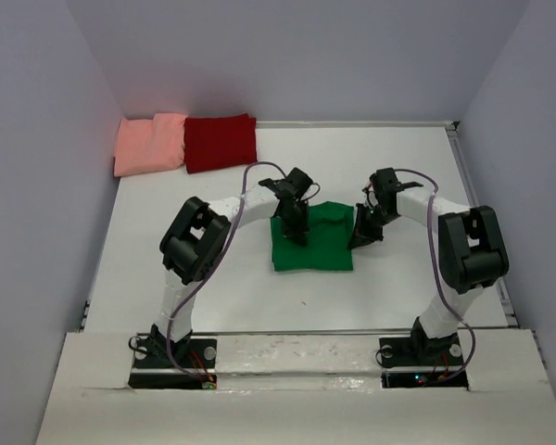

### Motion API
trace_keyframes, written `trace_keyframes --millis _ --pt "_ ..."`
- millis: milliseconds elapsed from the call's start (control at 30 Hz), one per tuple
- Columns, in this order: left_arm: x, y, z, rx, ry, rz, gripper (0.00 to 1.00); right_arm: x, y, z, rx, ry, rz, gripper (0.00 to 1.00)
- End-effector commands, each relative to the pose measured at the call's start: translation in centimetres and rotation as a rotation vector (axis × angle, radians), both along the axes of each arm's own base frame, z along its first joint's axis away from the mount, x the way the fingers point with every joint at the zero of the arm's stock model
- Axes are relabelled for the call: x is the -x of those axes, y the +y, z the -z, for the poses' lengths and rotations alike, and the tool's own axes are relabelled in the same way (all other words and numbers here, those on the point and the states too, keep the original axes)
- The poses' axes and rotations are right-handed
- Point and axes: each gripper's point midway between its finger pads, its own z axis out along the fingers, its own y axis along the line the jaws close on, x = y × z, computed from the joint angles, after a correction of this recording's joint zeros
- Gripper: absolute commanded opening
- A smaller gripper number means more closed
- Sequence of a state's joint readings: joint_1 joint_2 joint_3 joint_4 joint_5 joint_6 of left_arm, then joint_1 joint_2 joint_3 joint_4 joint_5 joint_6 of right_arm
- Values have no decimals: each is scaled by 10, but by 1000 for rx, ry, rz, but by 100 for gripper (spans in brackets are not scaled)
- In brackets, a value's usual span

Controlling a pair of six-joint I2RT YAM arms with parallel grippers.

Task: Fold and stack the t-shirts
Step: Fold the tshirt

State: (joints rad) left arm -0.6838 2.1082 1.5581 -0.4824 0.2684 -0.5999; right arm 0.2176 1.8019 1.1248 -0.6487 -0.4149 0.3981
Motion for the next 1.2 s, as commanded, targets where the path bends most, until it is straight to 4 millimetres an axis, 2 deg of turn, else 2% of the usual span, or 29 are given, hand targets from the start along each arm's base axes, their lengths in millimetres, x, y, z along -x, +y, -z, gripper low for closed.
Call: trace_keyframes --millis 0,33,67,200,300,367,500,600,733,1000,1067,1133,1167 --pt "50 7 -29 -25 20 3 0 28 -11 -15 42 8 -12 0" --pt "68 8 -24 -44 36 18 0 37 -10 -21 38 9 -18 0" --pt "75 8 -32 -31 30 5 0 41 -10 -24 33 11 -15 0" --pt "97 11 -34 -35 40 0 0 49 -11 -41 22 -26 -13 0" --pt "95 14 -41 -51 15 -11 0 49 -8 -57 -5 -51 -19 0" --pt "85 13 -50 -65 -30 -21 0 51 -2 -68 -49 -60 -30 0" --pt "76 14 -63 -91 -61 -29 0 47 9 -80 -117 -94 -41 0" --pt "73 11 -76 -68 -73 -46 0 42 16 -79 -158 -99 -47 0" --pt "80 5 -90 8 -58 -68 0 24 28 -80 -220 -145 -71 0" --pt "89 -15 -97 89 -47 -51 0 1 58 -82 -416 -152 -109 0" --pt "97 -18 -92 120 -19 -45 0 -1 61 -78 -437 -144 -104 0" --pt "101 -29 -101 210 -13 -46 0 -4 64 -72 -452 -130 -96 0" --pt "109 -24 -94 222 6 -53 0 -5 65 -71 -457 -129 -97 0"
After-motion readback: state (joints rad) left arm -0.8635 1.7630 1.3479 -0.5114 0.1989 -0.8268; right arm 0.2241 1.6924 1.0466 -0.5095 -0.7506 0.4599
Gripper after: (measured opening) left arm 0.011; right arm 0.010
